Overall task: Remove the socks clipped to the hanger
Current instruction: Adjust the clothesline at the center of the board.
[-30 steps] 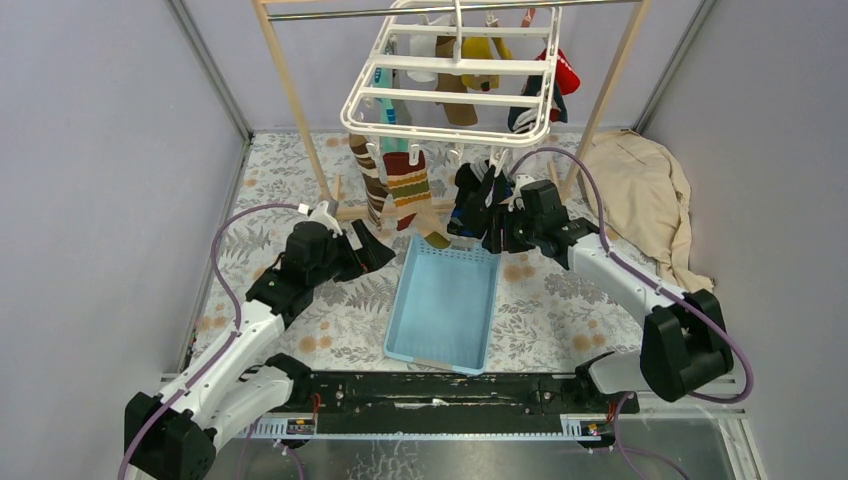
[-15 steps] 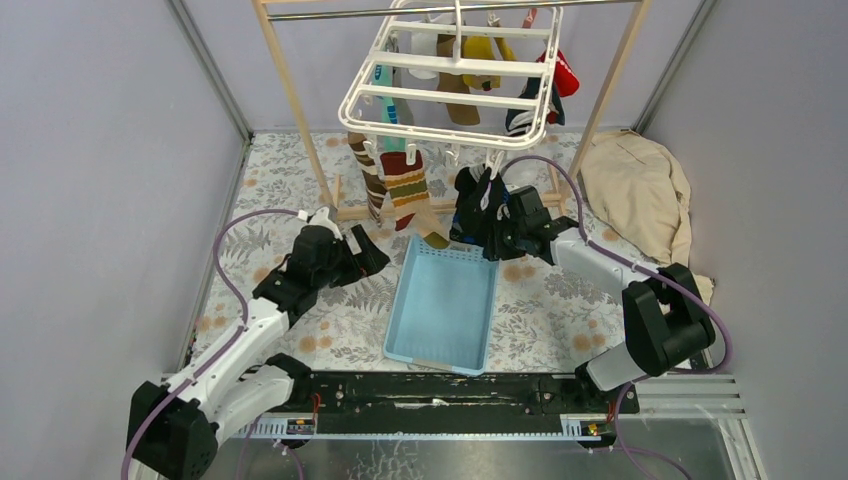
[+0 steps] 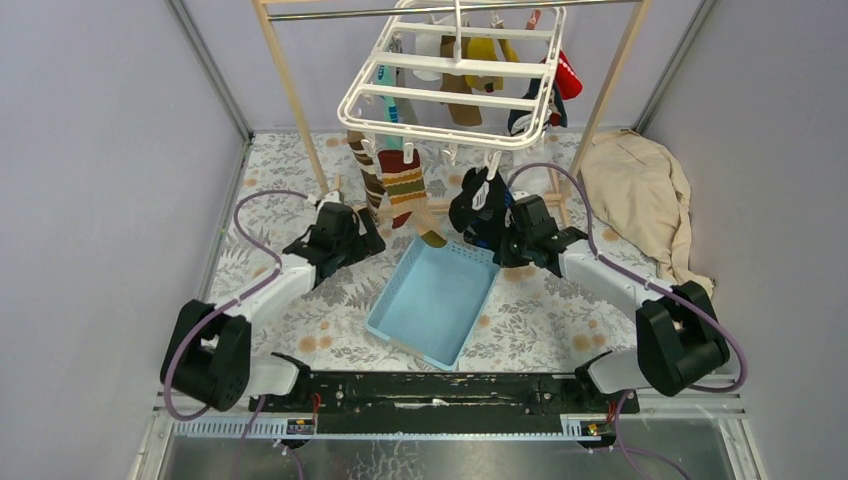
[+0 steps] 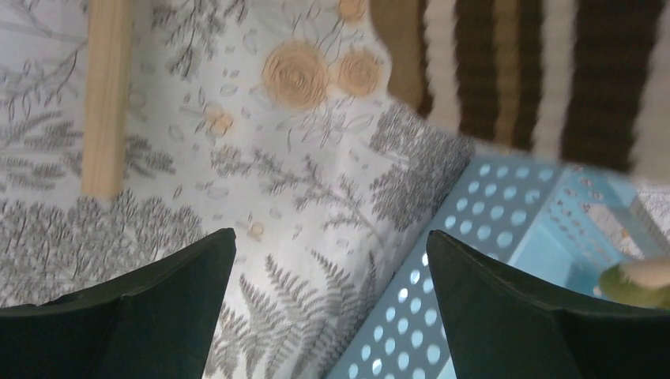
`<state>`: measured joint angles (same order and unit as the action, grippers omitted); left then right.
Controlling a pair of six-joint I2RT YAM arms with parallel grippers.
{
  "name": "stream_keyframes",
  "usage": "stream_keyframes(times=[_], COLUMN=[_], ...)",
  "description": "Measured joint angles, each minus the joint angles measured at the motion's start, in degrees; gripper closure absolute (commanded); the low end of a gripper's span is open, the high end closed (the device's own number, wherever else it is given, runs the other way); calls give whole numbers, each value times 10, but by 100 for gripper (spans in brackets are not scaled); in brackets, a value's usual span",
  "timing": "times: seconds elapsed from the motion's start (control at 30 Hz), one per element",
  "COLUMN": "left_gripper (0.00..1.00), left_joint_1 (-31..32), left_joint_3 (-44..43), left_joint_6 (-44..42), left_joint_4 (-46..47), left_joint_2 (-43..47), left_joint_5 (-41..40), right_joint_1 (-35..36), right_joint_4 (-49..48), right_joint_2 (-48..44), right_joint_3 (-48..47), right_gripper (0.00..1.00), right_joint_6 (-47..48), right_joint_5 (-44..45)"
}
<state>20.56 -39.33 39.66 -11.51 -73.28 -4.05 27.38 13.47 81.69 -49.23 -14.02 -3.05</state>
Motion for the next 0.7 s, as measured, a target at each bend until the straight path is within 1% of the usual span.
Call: stream_keyframes(times=[0.3, 0.5, 0.7], left_gripper=[2, 4, 4], left_joint_1=[-10, -14, -15], left_joint_3=[-93, -146, -195], left_joint_6=[-17, -28, -32], left_joint_4=[34, 60, 70], left_joint_2=[-114, -200, -278], left_joint_5=[-25, -41, -65], right_joint_1=[0, 0, 0], right_joint_4=[56, 75, 92], right_joint_2=[-88, -131, -170], right_joint_3=[52, 83, 104], right_gripper=[100, 100, 100], right_joint_6=[-64, -107, -127], right_joint_5=[52, 75, 90])
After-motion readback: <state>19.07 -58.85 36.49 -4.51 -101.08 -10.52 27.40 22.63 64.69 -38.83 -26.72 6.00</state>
